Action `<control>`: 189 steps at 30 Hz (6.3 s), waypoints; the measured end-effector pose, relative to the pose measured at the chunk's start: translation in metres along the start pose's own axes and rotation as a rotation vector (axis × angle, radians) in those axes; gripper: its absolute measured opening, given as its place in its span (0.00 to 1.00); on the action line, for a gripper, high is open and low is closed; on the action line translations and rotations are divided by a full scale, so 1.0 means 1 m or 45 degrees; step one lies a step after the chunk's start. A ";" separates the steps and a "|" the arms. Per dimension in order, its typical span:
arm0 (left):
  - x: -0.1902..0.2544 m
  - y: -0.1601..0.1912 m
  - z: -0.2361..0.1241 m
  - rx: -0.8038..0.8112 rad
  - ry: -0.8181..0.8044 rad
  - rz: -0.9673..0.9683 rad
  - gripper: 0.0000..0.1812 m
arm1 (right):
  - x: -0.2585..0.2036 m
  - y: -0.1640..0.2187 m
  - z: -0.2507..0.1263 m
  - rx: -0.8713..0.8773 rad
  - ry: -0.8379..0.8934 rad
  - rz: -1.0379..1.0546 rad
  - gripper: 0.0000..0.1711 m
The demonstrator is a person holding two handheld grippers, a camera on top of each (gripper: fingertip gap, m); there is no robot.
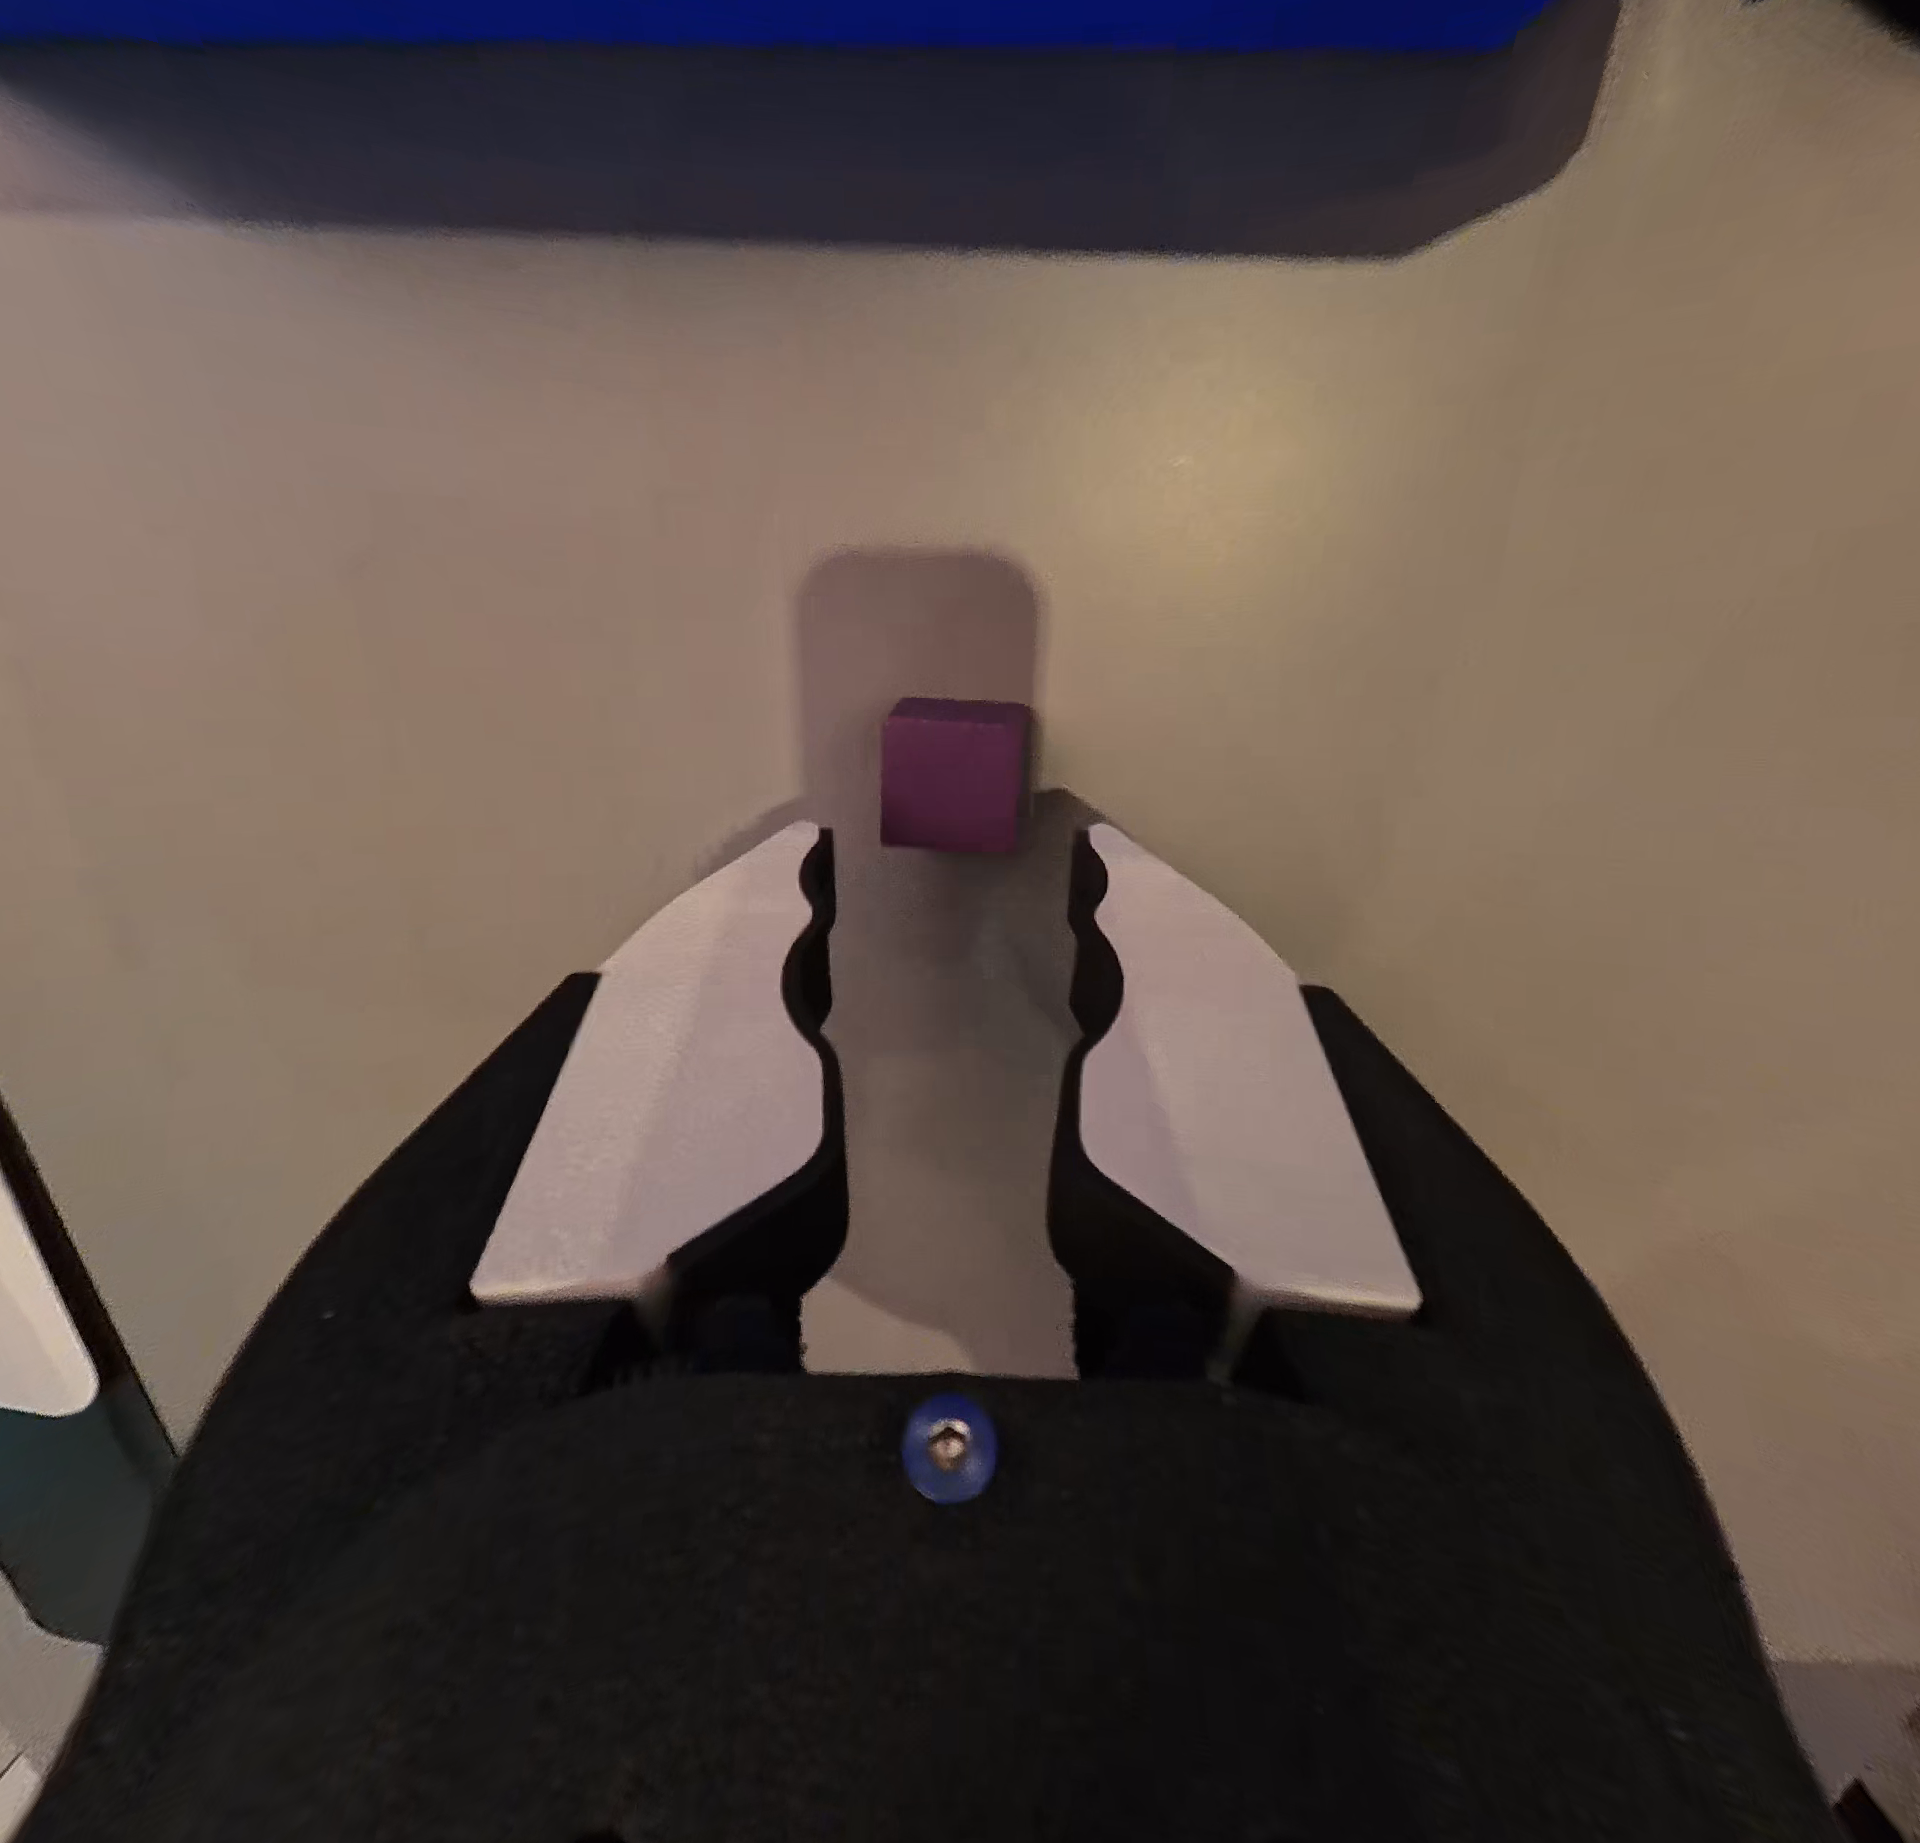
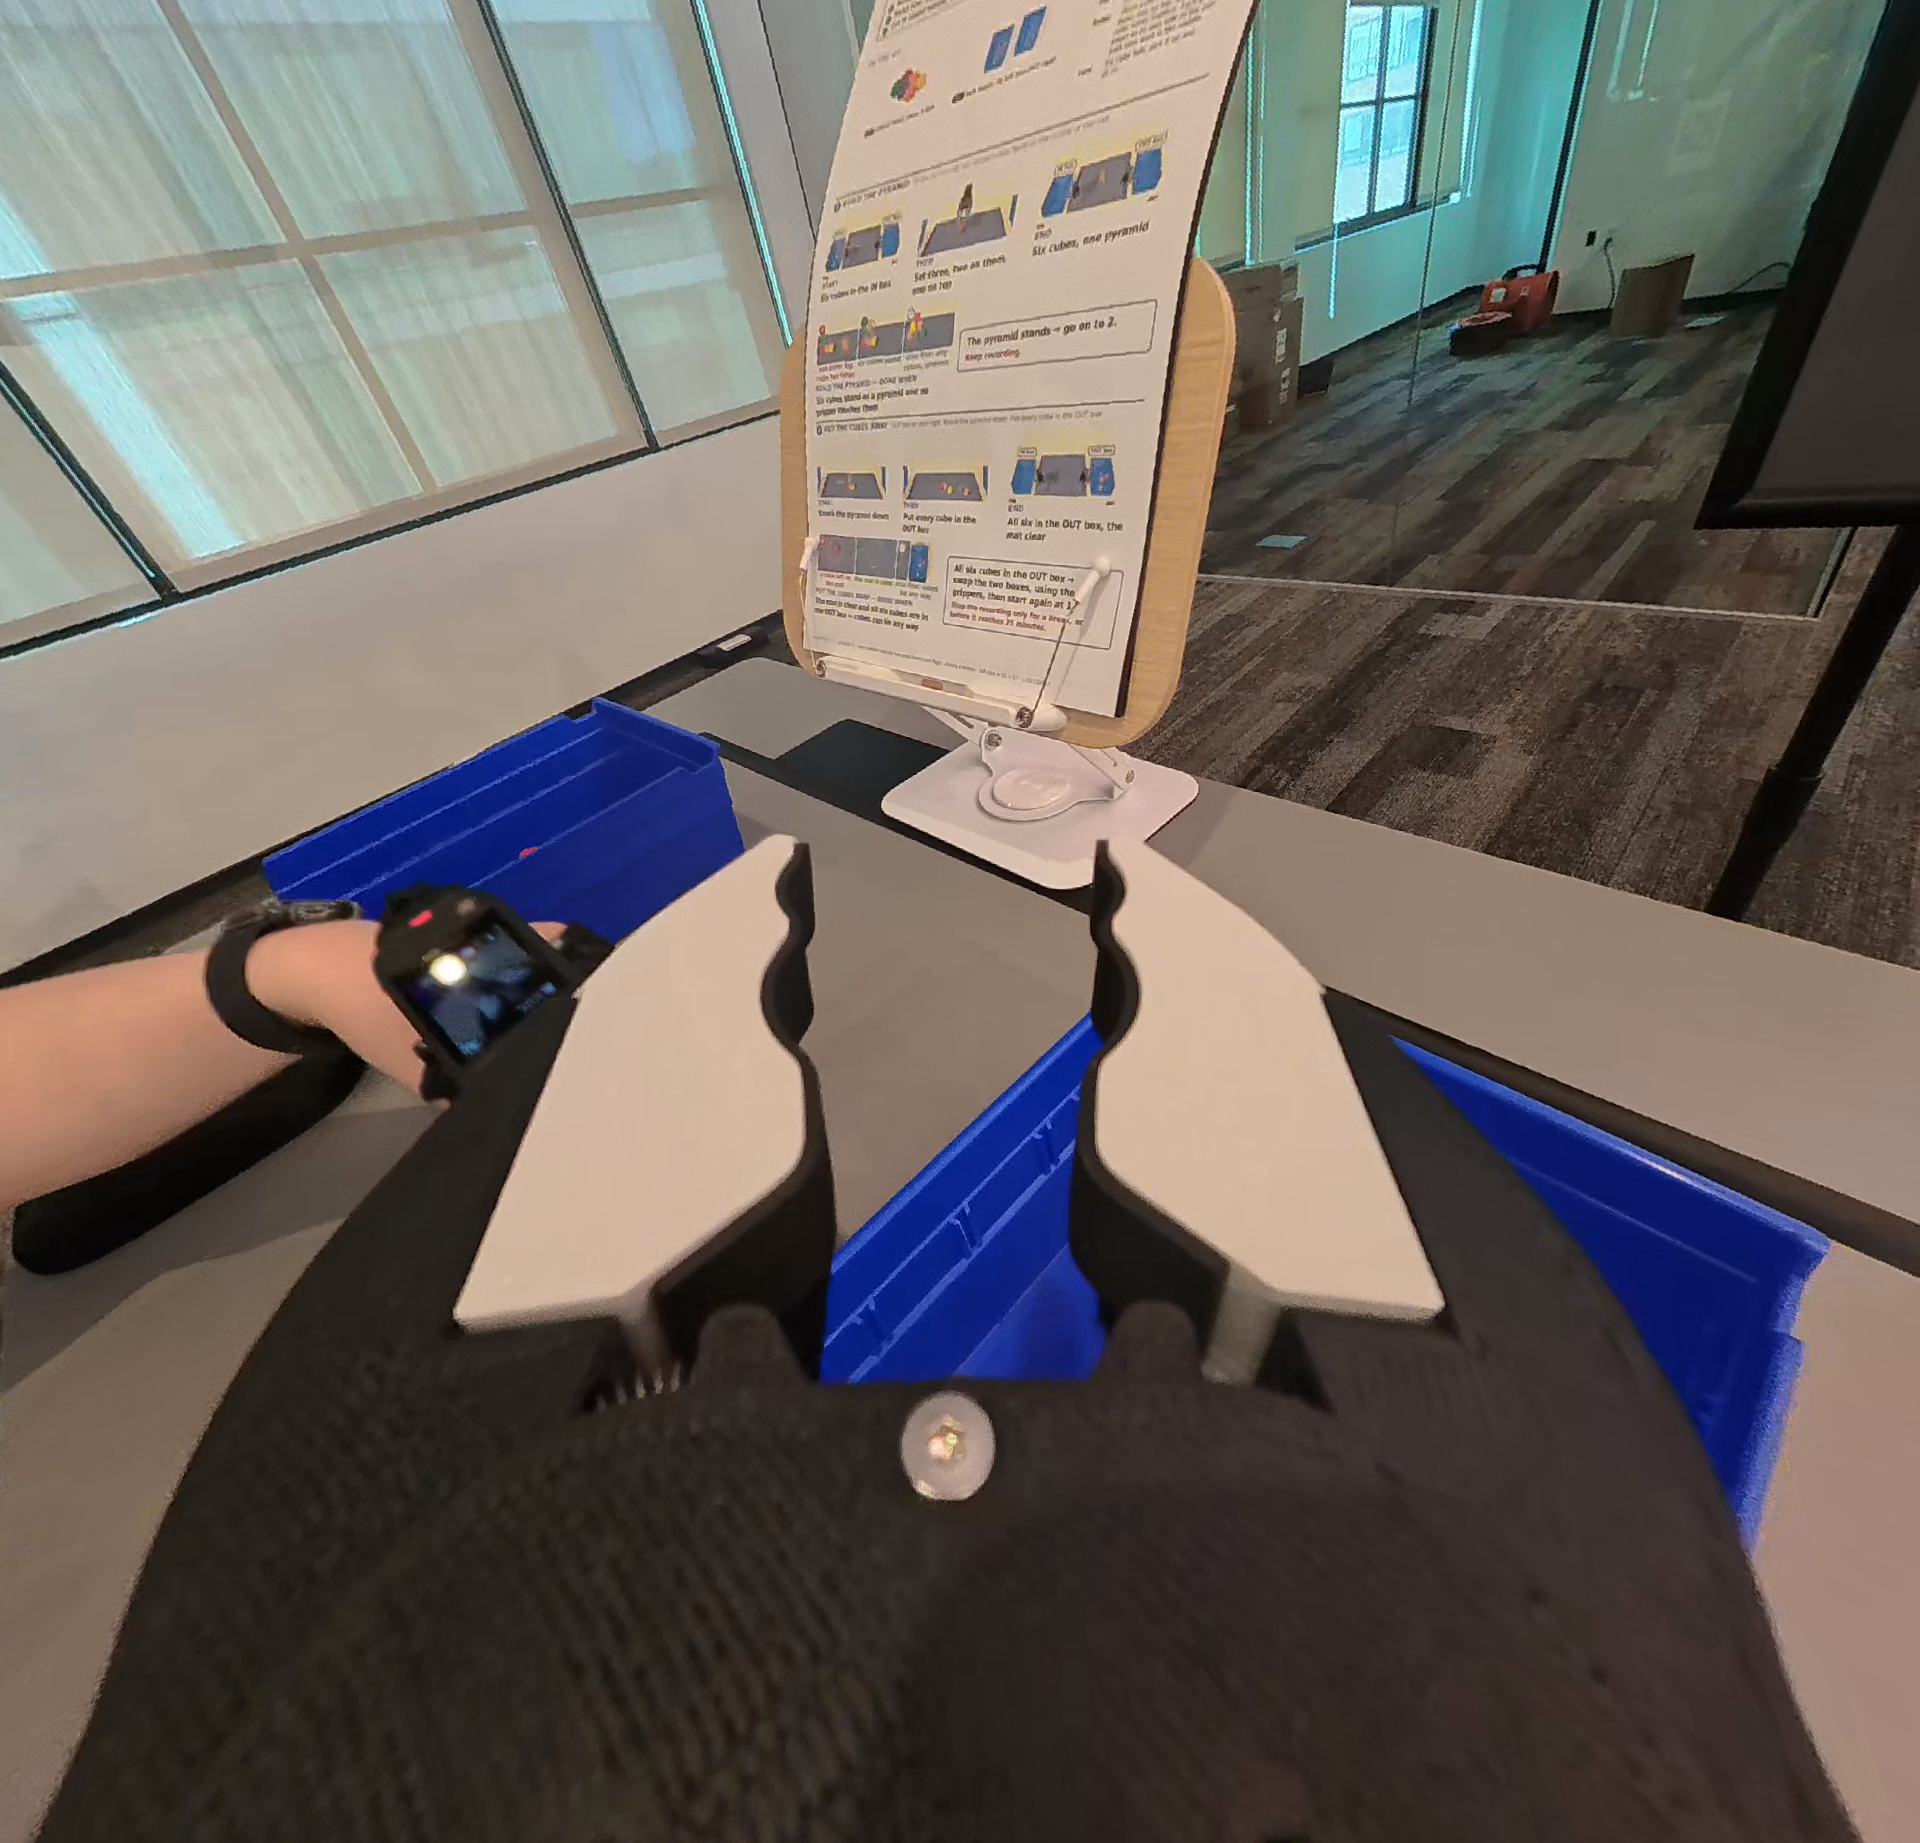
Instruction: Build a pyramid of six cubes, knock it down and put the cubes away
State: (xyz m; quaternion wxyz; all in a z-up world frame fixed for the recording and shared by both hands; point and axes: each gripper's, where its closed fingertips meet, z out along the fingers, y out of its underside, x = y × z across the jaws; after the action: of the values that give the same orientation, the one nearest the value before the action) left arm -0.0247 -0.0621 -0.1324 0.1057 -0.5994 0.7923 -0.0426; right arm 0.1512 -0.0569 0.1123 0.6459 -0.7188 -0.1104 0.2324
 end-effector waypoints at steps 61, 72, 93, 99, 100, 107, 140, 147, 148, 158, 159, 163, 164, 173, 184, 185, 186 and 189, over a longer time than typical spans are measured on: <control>0.000 0.084 -0.087 0.106 -0.164 -0.073 0.15 | 0.002 0.001 -0.010 0.014 0.001 -0.011 0.30; 0.002 0.041 0.002 -0.024 0.052 -0.016 0.15 | 0.000 0.008 -0.002 -0.035 -0.025 -0.013 0.31; -0.003 0.028 0.016 -0.130 0.016 0.063 0.15 | 0.002 0.013 0.001 -0.058 -0.050 0.018 0.31; -0.003 0.025 0.017 -0.117 0.019 0.061 0.15 | 0.004 0.015 0.000 -0.053 -0.051 0.035 0.31; -0.003 0.025 0.017 -0.115 0.018 0.060 0.15 | 0.005 0.015 0.000 -0.054 -0.050 0.039 0.31; -0.006 0.026 0.019 -0.127 -0.003 0.025 0.19 | 0.010 0.017 -0.001 -0.049 -0.039 0.062 0.32; -0.002 0.026 0.017 -0.113 -0.018 0.141 0.16 | 0.016 0.033 0.006 -0.138 -0.041 0.090 0.33; -0.004 0.023 0.011 -0.071 -0.013 0.096 0.21 | 0.017 0.036 0.008 -0.156 -0.047 0.096 0.33; -0.005 0.022 0.008 -0.046 -0.009 0.079 0.21 | 0.017 0.037 0.008 -0.157 -0.047 0.095 0.33; -0.061 0.087 -0.142 0.221 -0.530 -0.236 0.22 | 0.016 0.035 0.005 -0.148 -0.060 0.095 0.33; -0.074 0.109 -0.167 0.224 -0.625 -0.307 0.24 | 0.016 0.035 0.005 -0.144 -0.059 0.093 0.33; -0.108 0.221 -0.217 0.173 -0.727 -0.710 0.24 | 0.014 0.032 0.005 -0.129 -0.057 0.094 0.33; -0.110 0.250 -0.211 0.105 -0.680 -0.808 0.25 | 0.014 0.032 0.005 -0.128 -0.057 0.093 0.33; -0.093 0.404 -0.100 -0.425 -0.382 -0.961 0.31 | 0.011 0.035 0.012 -0.148 -0.049 0.070 0.33; -0.091 0.428 -0.063 -0.579 -0.251 -0.970 0.26 | 0.019 0.040 0.012 -0.174 -0.030 0.085 0.33; -0.090 0.427 -0.062 -0.579 -0.239 -0.967 0.22 | 0.019 0.041 0.011 -0.176 -0.029 0.087 0.33; -0.090 0.427 -0.061 -0.581 -0.232 -0.966 0.18 | 0.020 0.042 0.011 -0.180 -0.030 0.090 0.33; -0.089 0.425 -0.067 -0.572 -0.232 -0.953 0.15 | 0.021 0.044 0.010 -0.195 -0.033 0.095 0.33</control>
State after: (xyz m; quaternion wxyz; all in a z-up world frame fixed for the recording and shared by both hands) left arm -0.4159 0.1377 -0.1394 0.0197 -0.8544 0.4976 0.1483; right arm 0.1581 -0.0449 0.0643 0.5785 -0.7666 -0.1092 0.2565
